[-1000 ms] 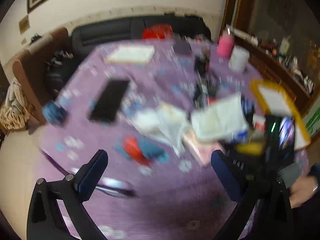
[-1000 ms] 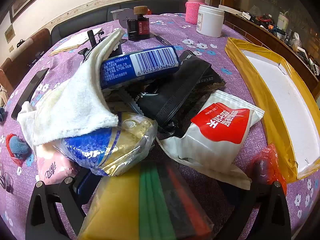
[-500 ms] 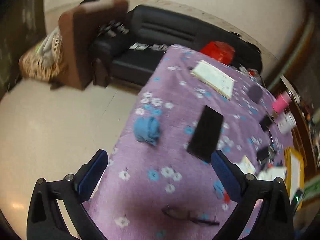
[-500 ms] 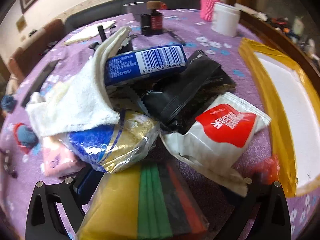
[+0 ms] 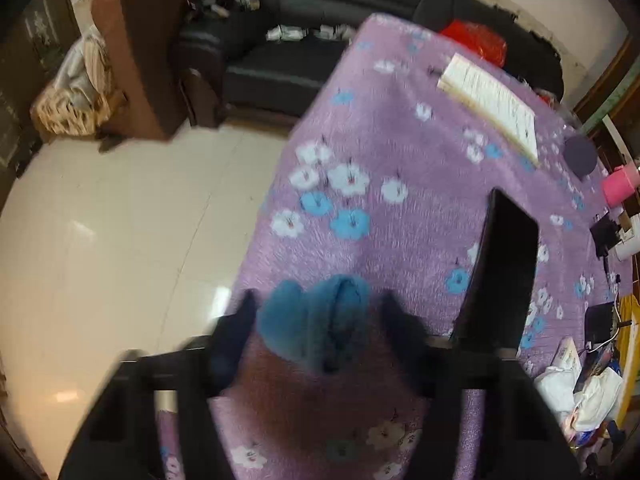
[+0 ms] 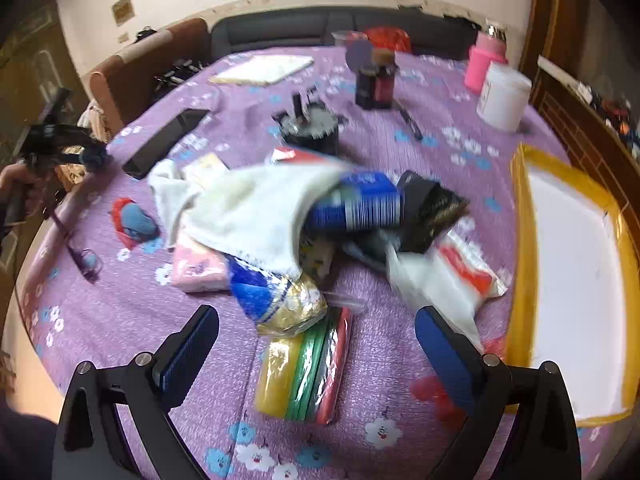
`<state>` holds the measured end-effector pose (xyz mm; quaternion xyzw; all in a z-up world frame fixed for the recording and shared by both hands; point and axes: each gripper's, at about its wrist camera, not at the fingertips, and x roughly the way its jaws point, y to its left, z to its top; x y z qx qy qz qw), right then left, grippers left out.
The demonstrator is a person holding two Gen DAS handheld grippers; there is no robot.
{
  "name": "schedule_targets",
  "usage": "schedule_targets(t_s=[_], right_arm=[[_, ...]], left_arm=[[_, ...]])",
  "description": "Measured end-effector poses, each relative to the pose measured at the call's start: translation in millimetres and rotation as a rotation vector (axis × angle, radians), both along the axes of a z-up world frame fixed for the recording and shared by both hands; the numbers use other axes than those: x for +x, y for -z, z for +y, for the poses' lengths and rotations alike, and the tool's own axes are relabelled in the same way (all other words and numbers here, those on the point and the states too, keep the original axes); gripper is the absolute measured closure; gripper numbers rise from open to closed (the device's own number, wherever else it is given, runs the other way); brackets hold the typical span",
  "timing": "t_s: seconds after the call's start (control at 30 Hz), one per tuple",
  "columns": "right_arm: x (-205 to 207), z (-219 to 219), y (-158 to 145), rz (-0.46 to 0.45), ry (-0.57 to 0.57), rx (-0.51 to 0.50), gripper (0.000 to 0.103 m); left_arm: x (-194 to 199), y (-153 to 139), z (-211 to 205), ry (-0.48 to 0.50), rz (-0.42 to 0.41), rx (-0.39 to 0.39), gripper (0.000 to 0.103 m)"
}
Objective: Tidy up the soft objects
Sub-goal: 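Grasp the blue sock with the left tool and lift it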
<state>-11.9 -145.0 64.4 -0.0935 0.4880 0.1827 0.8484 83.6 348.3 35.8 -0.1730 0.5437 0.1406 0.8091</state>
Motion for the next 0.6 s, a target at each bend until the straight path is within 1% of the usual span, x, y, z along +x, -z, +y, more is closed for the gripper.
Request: schedule_targets(t_s=[0.07, 0.1, 0.17, 0.23, 0.33, 0.47, 0.53, 0.57, 0.6], right_arm=[[-8.9, -1.4, -9.0, -0.019, -0.004, 0.017, 0.003], [-10.0, -3.5, -13.0, -0.024, -0.001, 0.023, 0.003], [-6.8, -9.0, -16.6, -0.019, 0.01, 0.03, 0.003], [-5.7, -18.5, -18.9, 0.006, 0.036, 0.065, 0.003], [-2.8, -33.3, -17.2, 0.051, 0.079, 0.095, 0.003], [-0.5, -47.5, -9.1, 0.107, 0.095, 0.109, 0.003], [-1.2, -51.1, -6.2, 0.122, 0.095, 0.104, 0.006], [-1.9, -54.2, -5.9, 0.121, 0.099, 0.103, 0.012], [-1.4, -57.6, -6.0, 0.119, 0.107, 0.096, 0.014]], left_arm=[[0.0, 3.4, -1.7, -0.001, 0.007, 0.004, 0.058], [-1.1, 1.2, -3.1, 0.005, 0.003, 0.011, 0.06], [-4.6, -8.9, -5.8, 0.022, -0.018, 0.005, 0.06], [-11.1, -28.1, -12.9, 0.046, -0.052, 0.031, 0.06], [-23.5, -61.6, -23.8, 0.087, -0.118, 0.024, 0.061], [-45.7, -107.6, -54.8, 0.149, -0.219, 0.02, 0.061], [-54.4, -124.3, -75.5, 0.19, -0.256, 0.006, 0.061], [-59.7, -132.1, -90.2, 0.22, -0.272, 0.006, 0.061], [-65.7, -135.7, -104.3, 0.247, -0.283, 0.005, 0.061]])
